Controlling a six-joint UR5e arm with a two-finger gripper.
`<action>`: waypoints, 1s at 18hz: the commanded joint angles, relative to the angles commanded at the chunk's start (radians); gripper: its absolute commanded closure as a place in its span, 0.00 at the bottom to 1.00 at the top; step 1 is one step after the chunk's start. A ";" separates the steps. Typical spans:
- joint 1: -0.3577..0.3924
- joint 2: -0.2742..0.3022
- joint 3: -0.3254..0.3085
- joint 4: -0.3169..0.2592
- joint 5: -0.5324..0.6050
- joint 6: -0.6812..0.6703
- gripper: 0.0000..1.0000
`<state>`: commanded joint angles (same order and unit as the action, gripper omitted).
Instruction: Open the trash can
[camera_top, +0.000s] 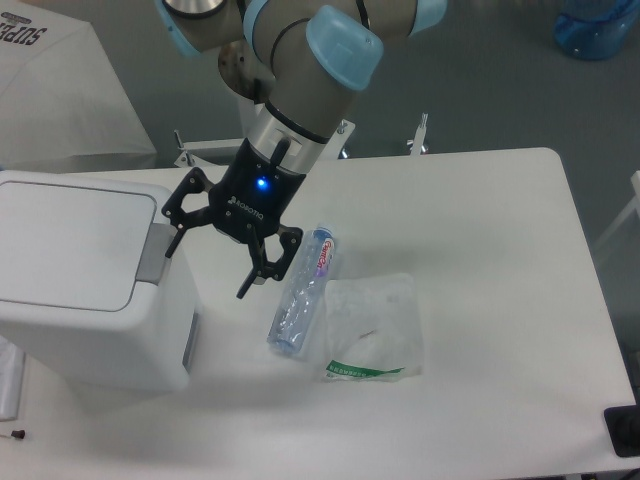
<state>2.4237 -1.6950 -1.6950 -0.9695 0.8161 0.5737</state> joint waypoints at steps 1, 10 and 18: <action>-0.002 0.000 0.000 0.000 0.000 0.000 0.00; -0.032 -0.014 -0.015 0.003 0.002 0.009 0.00; -0.032 -0.017 -0.008 0.002 -0.001 -0.003 0.00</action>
<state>2.3915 -1.7119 -1.7028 -0.9679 0.8146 0.5707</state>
